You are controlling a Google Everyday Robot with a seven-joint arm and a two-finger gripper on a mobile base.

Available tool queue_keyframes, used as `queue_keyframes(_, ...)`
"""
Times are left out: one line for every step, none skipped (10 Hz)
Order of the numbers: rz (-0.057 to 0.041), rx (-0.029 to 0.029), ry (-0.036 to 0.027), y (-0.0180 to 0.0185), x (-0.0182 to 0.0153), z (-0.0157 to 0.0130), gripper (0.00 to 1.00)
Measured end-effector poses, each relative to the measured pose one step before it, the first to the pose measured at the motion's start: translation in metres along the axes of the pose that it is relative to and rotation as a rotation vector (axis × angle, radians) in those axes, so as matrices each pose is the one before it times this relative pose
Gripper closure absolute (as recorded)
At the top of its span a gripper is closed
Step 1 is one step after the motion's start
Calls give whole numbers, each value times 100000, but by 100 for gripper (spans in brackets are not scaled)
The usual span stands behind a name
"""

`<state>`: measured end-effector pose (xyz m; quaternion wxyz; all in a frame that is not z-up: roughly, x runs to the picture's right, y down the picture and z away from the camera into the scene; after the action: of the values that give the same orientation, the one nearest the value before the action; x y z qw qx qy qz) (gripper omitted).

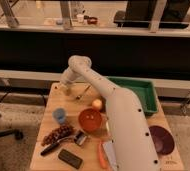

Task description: Place banana in table surface

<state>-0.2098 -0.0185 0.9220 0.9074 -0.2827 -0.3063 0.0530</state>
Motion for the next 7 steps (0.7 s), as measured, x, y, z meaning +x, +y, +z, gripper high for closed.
queue_keyframes(-159, 177, -353, 37, -147, -335, 100)
queue_keyframes(-829, 428, -664, 19, -332, -725, 100)
queue_keyframes(-776, 341, -680, 2, -390, -650, 100)
queue_keyframes(-1055, 203, -870, 108, -435, -653, 100)
queue_keyframes(-1326, 36, -1204, 268, -506, -515, 100)
queue_keyframes(-1659, -156, -1504, 535, -747, -630, 100)
queue_keyframes(-804, -446, -854, 540, -280, -182, 100)
